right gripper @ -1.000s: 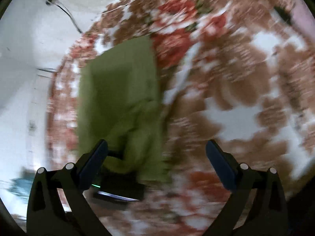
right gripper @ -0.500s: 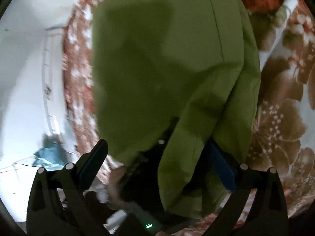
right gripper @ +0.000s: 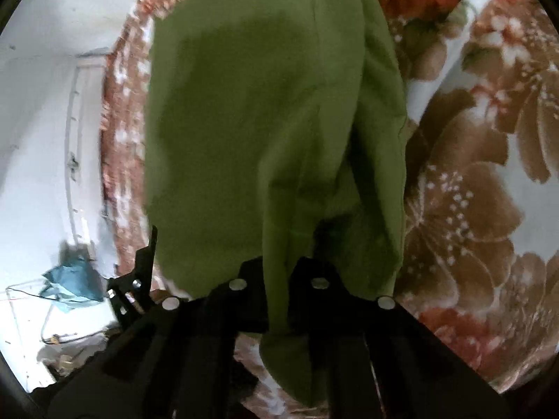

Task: Fold large clothes
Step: 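Fold the lifted edge over with the left gripper while the right gripper holds the jacket, then release the jacket and flatten the fold with both grippers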

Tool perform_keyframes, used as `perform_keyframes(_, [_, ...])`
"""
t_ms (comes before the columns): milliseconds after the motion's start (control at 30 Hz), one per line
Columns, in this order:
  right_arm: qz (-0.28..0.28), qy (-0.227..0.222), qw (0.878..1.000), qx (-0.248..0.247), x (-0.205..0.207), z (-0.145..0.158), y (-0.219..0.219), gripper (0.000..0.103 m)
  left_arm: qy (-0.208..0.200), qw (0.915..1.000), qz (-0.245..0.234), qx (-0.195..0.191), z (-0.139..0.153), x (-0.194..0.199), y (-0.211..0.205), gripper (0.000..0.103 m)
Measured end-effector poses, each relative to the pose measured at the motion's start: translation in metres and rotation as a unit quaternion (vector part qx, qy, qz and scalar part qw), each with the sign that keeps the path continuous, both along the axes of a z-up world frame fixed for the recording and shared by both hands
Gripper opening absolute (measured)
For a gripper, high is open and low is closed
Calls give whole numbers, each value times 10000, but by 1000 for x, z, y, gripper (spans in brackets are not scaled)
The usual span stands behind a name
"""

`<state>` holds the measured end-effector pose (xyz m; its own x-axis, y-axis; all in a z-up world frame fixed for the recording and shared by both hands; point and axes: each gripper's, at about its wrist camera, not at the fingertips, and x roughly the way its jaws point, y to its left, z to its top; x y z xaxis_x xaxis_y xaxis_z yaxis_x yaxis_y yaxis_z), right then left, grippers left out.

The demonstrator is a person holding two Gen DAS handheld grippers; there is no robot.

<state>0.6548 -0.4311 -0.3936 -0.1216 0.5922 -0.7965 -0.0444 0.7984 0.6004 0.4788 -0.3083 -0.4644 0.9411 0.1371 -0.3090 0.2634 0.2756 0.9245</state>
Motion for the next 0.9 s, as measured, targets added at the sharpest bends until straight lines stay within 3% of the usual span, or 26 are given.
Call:
perform_keyframes(67, [-92,-91,9998,168,-5,18,-8,6,-129,9998,6,133,3,-7,20,83])
perform_keyframes(167, [-117,-201,9997,66,-15,19,-17,6,-110,9990,171,395,-17,-9,52,83])
perform_keyframes(267, [-401,190,9989,117,-15,-18,-29,6,-14,9981,269,557,-33,-13,71,83])
perform_keyframes(400, [-740,525,9959,16,-21,-88,-44,7,41,9993,75,377,-33,-33,82,82])
perform_keyframes(500, [-774,401,9962,83,-25,-89,-51,9,-19,10000,-49,64,-12,-54,89,84])
perform_keyframes(567, [-476,87,9983,-327,-33,-74,-49,28,137,9997,45,-213,1,-70,101,86])
perform_keyframes(700, [-49,-185,9949,-990,-51,-65,-53,51,410,9936,430,-963,41,-89,128,91])
perform_keyframes(733, [10,-211,9919,-1254,-54,-64,-53,81,447,9905,553,-1178,52,-88,134,92])
perform_keyframes(767, [89,-340,9834,-1782,-59,-60,-56,92,453,9859,728,-1440,65,-85,141,95])
perform_keyframes(800, [179,-493,9780,-2017,-65,-55,-58,92,471,9826,843,-1586,73,-79,146,97])
perform_keyframes(900, [166,-790,9740,-2118,-79,-23,-60,86,599,9688,1176,-2099,91,-53,159,97])
